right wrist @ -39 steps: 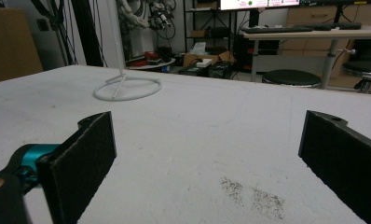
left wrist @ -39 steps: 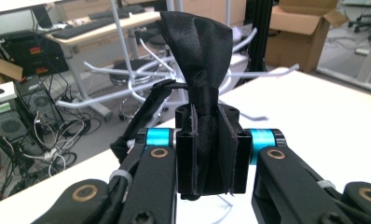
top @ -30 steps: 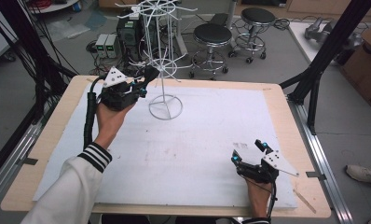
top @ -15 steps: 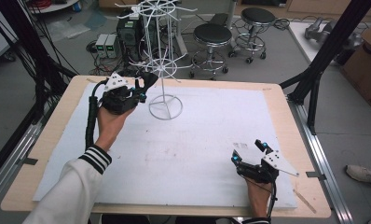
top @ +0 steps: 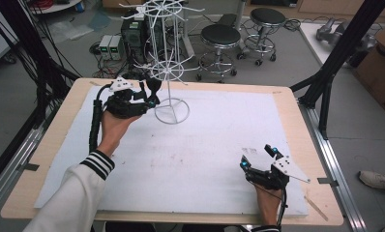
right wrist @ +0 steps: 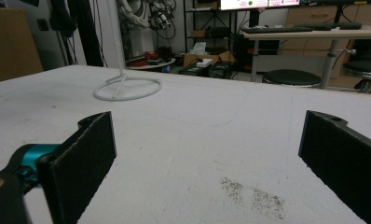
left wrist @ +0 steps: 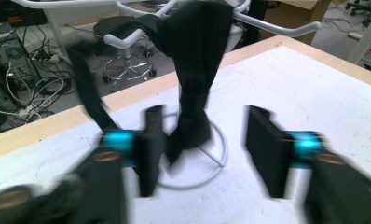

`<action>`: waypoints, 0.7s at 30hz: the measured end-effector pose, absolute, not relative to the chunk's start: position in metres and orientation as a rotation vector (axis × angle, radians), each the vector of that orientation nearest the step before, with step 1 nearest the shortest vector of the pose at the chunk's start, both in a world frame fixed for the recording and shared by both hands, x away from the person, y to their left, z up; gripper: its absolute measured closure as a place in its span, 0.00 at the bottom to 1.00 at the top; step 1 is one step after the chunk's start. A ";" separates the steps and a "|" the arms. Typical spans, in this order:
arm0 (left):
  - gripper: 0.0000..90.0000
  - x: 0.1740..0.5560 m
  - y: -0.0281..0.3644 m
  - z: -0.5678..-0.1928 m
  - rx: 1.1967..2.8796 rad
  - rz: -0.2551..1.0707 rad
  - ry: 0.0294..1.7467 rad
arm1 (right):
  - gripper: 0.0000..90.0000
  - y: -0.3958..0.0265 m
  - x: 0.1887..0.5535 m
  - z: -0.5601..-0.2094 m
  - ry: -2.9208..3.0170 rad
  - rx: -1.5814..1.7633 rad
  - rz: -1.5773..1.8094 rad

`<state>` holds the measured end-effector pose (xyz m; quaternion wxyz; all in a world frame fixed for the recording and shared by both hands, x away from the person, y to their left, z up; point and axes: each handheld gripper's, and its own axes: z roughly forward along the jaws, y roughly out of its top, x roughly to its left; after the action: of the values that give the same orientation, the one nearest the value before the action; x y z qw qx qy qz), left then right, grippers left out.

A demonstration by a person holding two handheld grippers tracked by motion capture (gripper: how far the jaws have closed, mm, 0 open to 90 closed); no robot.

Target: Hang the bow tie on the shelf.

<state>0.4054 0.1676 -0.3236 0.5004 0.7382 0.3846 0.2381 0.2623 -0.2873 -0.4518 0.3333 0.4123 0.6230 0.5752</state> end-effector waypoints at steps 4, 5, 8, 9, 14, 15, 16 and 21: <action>0.16 0.406 0.170 -0.324 1.791 0.574 0.932 | 0.03 -0.287 0.262 -0.452 1.628 1.074 1.497; 0.16 0.405 0.171 -0.324 1.792 0.568 0.932 | 0.03 -0.287 0.262 -0.452 1.628 1.074 1.497; 0.14 0.400 0.178 -0.326 1.774 0.576 0.910 | 0.03 -0.287 0.262 -0.452 1.626 1.069 1.497; 0.14 0.397 0.182 -0.327 1.765 0.566 0.908 | 0.03 -0.287 0.262 -0.452 1.626 1.068 1.497; 0.12 0.377 0.207 -0.334 1.749 0.567 0.862 | 0.03 -0.287 0.262 -0.452 1.625 1.065 1.498; 0.12 0.372 0.213 -0.336 1.739 0.579 0.855 | 0.03 -0.287 0.262 -0.452 1.625 1.063 1.497; 0.12 0.367 0.220 -0.338 1.732 0.590 0.846 | 0.03 -0.287 0.262 -0.452 1.625 1.066 1.498; 0.12 0.336 0.251 -0.357 1.674 0.623 0.814 | 0.03 -0.286 0.262 -0.452 1.626 1.059 1.492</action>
<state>0.3359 0.2510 -0.3572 0.5559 0.7089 0.3448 0.2638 0.2618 -0.2864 -0.4518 0.3399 0.4070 0.6246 0.5734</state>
